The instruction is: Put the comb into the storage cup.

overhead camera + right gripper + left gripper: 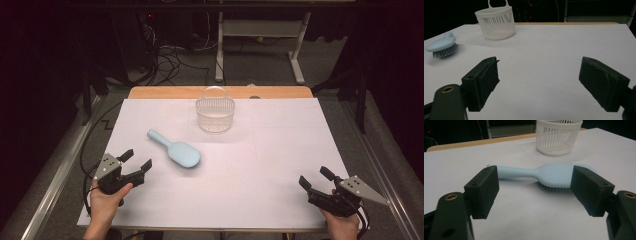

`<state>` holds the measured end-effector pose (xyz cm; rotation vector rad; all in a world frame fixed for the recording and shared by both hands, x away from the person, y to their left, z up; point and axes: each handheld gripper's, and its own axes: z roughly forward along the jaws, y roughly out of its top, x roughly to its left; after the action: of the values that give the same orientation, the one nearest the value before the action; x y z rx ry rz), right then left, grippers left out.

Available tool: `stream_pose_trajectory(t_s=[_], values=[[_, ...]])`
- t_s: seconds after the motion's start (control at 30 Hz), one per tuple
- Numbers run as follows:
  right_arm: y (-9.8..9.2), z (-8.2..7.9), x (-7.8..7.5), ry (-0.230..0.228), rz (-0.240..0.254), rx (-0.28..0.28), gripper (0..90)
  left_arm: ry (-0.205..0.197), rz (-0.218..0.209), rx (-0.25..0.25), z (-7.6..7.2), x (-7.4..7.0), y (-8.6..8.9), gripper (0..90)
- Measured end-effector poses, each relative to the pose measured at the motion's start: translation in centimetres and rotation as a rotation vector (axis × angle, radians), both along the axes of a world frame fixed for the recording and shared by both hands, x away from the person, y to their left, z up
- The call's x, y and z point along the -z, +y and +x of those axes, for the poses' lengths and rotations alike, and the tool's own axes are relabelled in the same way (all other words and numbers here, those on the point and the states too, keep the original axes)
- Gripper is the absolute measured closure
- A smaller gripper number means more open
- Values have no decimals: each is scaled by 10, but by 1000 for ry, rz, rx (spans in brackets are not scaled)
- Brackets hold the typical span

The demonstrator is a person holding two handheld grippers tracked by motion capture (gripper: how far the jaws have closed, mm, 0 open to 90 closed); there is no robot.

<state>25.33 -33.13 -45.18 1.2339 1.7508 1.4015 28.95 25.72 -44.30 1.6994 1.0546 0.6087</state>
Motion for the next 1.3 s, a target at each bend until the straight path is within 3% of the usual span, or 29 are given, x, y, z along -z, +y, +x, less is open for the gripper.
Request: stream_pose_trajectory(t_s=[0.73, 0.93, 1.3], values=[[0, 0, 0, 2, -1, 0, 165, 10, 2, 20, 15, -1, -10, 243], [0, 1, 0, 3, -1, -1, 165, 10, 19, 31, 21, -2, -14, 242], [0, 0, 0, 3, 2, -1, 165, 25, 7, 35, 31, 0, -20, 243]])
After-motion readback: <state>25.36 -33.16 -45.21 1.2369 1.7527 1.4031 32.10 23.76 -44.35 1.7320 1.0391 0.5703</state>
